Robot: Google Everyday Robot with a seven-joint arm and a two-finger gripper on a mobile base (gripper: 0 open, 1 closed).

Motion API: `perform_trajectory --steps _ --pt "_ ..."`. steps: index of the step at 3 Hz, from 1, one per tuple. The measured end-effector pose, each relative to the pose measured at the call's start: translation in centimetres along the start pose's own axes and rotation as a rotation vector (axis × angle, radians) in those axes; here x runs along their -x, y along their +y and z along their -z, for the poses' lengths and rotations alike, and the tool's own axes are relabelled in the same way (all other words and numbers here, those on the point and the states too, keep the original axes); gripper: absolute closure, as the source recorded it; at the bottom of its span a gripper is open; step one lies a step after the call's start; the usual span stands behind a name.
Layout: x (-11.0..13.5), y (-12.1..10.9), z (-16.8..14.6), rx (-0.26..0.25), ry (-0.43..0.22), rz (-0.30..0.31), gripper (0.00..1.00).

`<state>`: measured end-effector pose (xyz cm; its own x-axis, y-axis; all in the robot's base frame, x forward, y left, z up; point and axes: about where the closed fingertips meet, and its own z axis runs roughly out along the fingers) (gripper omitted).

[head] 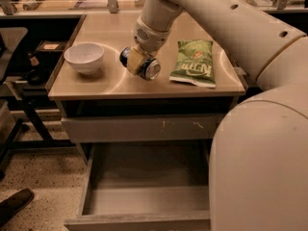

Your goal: Place pepsi can into middle drawer

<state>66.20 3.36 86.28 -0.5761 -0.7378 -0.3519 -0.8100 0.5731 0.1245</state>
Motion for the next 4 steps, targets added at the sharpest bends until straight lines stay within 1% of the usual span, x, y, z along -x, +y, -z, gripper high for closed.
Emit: perform_trajectory --steps 1,2,3,4 --pt "0.0 0.0 0.0 0.0 0.0 0.0 1.0" --pt "-1.1 1.0 0.9 -0.009 0.013 -0.007 1.0" --pt "-3.6 3.1 2.5 -0.019 0.009 -0.048 1.0" --pt "-7.0 5.9 3.7 -0.018 0.014 -0.097 1.0"
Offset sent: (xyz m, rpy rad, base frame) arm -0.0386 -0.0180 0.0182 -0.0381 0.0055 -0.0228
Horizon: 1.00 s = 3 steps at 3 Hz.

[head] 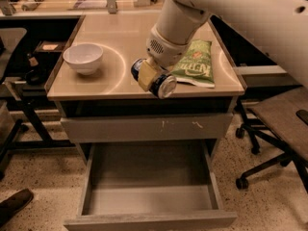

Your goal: Place pepsi can into middle drawer

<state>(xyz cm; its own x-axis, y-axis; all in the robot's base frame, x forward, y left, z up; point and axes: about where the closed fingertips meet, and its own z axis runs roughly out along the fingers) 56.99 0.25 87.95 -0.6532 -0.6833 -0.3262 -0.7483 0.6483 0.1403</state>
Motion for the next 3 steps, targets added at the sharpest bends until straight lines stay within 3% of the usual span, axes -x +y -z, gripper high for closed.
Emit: perform_trajectory --steps 1,2,3 --pt "-4.4 2.8 -0.5 0.044 0.026 -0.059 1.0" --pt "-4.5 2.8 -0.5 0.044 0.026 -0.059 1.0" --pt "-5.9 3.5 -1.5 0.059 0.028 -0.1 1.0"
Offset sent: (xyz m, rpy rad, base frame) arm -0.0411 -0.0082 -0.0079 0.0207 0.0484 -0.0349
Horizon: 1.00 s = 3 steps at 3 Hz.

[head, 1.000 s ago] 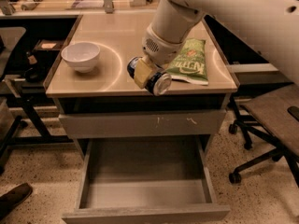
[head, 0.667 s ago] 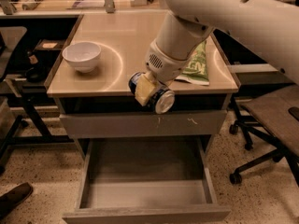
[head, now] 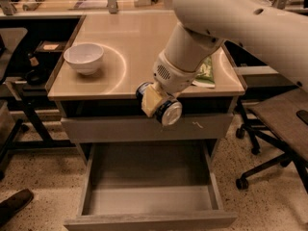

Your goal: Place pepsi can into middle drawer

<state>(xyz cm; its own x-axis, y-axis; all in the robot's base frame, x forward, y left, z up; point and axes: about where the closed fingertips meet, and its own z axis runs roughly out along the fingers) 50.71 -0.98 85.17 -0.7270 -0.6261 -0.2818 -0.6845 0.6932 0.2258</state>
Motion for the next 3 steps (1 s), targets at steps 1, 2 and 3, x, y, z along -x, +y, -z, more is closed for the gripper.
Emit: perform_trajectory --steps 1,2,3 --pt "-2.2 1.0 -1.3 0.02 -0.008 -0.07 1.0" --pt "-5.1 2.2 -4.0 0.064 0.011 -0.147 1.0" --pt "-7.5 3.5 -7.4 0.123 0.037 -0.215 1.0"
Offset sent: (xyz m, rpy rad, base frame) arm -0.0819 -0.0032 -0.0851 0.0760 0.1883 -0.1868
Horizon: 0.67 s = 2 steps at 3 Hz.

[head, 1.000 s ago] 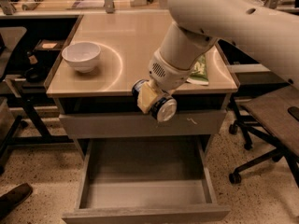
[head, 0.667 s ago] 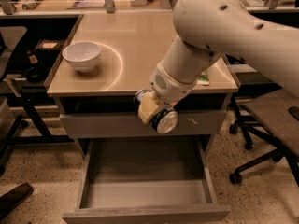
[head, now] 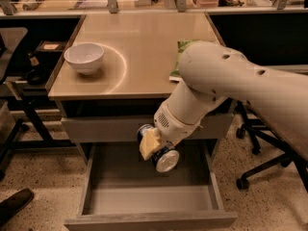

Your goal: Place pepsi can into middle drawer

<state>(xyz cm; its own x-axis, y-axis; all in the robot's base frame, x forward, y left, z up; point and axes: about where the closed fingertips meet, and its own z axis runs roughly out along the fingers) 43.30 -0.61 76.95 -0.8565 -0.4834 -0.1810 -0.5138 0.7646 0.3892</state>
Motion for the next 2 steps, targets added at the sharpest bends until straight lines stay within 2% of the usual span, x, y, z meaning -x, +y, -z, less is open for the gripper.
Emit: perform_trajectory --steps 2 --pt "-0.49 -0.04 -0.64 0.003 0.01 -0.008 1.0"
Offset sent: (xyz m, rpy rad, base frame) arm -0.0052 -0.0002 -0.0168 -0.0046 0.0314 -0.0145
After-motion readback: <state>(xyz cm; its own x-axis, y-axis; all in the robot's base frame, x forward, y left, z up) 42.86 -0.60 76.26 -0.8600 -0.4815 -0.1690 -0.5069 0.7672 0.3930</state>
